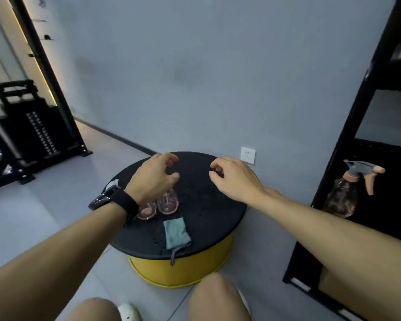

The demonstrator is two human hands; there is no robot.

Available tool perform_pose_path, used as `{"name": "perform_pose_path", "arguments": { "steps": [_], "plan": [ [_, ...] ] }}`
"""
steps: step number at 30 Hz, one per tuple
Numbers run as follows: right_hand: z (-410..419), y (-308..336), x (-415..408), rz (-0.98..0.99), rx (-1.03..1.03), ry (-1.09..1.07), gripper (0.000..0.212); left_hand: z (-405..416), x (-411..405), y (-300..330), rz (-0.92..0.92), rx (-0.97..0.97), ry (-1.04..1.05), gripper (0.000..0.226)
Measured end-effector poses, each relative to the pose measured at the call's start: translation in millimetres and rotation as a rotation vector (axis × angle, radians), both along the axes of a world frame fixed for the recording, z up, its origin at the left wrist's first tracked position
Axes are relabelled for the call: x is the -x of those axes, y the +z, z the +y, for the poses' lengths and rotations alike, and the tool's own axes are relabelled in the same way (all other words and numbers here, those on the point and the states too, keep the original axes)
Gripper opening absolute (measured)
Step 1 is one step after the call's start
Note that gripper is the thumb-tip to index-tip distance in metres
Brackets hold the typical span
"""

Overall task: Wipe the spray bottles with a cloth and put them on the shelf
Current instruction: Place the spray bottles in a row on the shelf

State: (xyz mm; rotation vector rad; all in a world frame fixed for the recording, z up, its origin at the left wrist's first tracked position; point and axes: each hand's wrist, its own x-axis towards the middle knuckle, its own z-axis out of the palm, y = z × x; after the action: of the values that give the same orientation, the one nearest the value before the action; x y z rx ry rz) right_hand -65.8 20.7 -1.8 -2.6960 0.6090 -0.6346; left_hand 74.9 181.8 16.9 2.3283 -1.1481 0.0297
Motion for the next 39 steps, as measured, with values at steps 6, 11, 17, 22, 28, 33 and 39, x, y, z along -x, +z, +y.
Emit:
{"name": "perform_pose_path", "arguments": {
  "steps": [6, 11, 17, 22, 28, 33, 39],
  "plan": [
    [18, -30, -38, 0.043, -0.005, 0.067, 0.031, 21, -28, -22, 0.005, -0.003, 0.071, 0.043],
    [23, -52, -67, 0.098, -0.023, 0.092, 0.034, 28, -50, -44, 0.023, 0.009, 0.112, 0.032],
    [20, -82, -104, 0.155, -0.115, 0.077, 0.033, 34, -75, -74, 0.059, -0.029, 0.123, 0.034],
    [12, -102, -135, 0.156, -0.219, 0.061, 0.034, 30, -95, -90, 0.004, 0.017, 0.138, 0.033],
    [0, -127, -179, 0.159, -0.296, 0.05, 0.039, 16, -128, -109, -0.009, 0.021, 0.138, 0.033],
    [-9, -147, -216, 0.112, -0.343, 0.07, 0.048, 2, -152, -123, -0.034, 0.006, 0.079, 0.032],
    [-16, -162, -242, 0.099, -0.416, 0.098, 0.051, -11, -171, -135, -0.07, -0.007, 0.054, 0.031]
  ]
}}
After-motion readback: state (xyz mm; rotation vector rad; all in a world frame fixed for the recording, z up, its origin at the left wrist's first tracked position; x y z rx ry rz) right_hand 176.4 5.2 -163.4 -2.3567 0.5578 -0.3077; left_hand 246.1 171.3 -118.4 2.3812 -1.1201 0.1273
